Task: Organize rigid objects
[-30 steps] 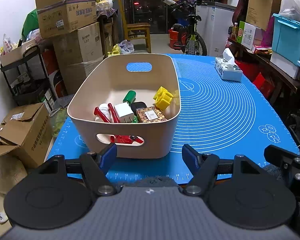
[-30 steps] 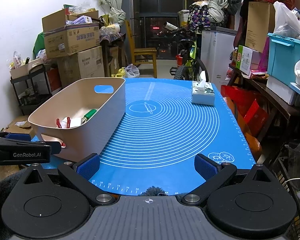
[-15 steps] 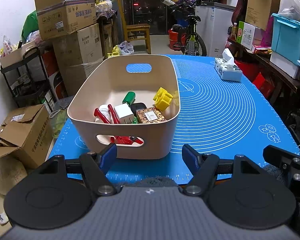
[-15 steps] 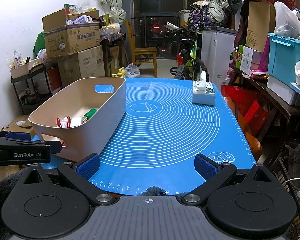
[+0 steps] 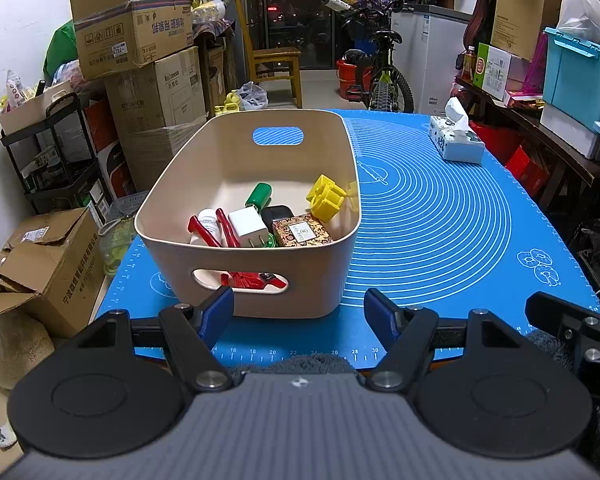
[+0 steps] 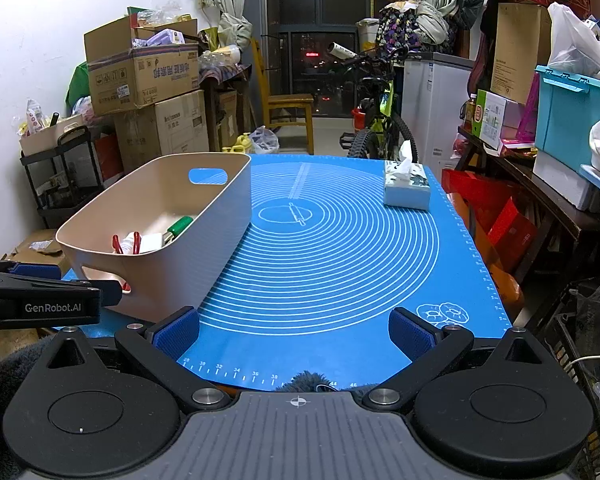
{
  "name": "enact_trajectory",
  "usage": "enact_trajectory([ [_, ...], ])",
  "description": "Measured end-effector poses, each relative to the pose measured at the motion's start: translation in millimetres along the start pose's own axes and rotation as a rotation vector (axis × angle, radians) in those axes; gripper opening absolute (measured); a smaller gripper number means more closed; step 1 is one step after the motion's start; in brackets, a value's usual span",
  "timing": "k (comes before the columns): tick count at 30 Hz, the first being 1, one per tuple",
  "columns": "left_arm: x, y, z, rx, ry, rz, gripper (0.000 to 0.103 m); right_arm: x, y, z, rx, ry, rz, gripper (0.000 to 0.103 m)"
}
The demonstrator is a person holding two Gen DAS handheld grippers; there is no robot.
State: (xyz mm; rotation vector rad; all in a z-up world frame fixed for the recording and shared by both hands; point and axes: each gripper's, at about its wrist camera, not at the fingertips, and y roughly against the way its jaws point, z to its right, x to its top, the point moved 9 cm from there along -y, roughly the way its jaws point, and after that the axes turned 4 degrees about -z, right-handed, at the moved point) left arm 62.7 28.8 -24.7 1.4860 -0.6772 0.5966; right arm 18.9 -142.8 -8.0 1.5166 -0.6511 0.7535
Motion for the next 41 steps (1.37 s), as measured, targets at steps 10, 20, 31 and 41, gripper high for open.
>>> enact_trajectory([
  [10, 0.0, 0.1, -0.2, 0.0, 0.0, 0.0, 0.073, 0.1, 0.0, 0.0, 0.0, 0.001, -0.001, 0.1],
  [20, 0.9, 0.8, -0.5, 0.0, 0.001, 0.003, 0.073, 0.2, 0.2, 0.0, 0.0, 0.001, -0.001, 0.1],
  [31, 1.7, 1.3, -1.2, 0.0, 0.002, 0.005, 0.073, 0.1, 0.4, 0.5, 0.0, 0.001, 0.001, 0.1],
  [41, 5.2, 3.0, -2.1, 0.002, 0.004, 0.013, 0.073, -1.2, 0.1, 1.3, -0.001, 0.001, 0.001, 0.1],
])
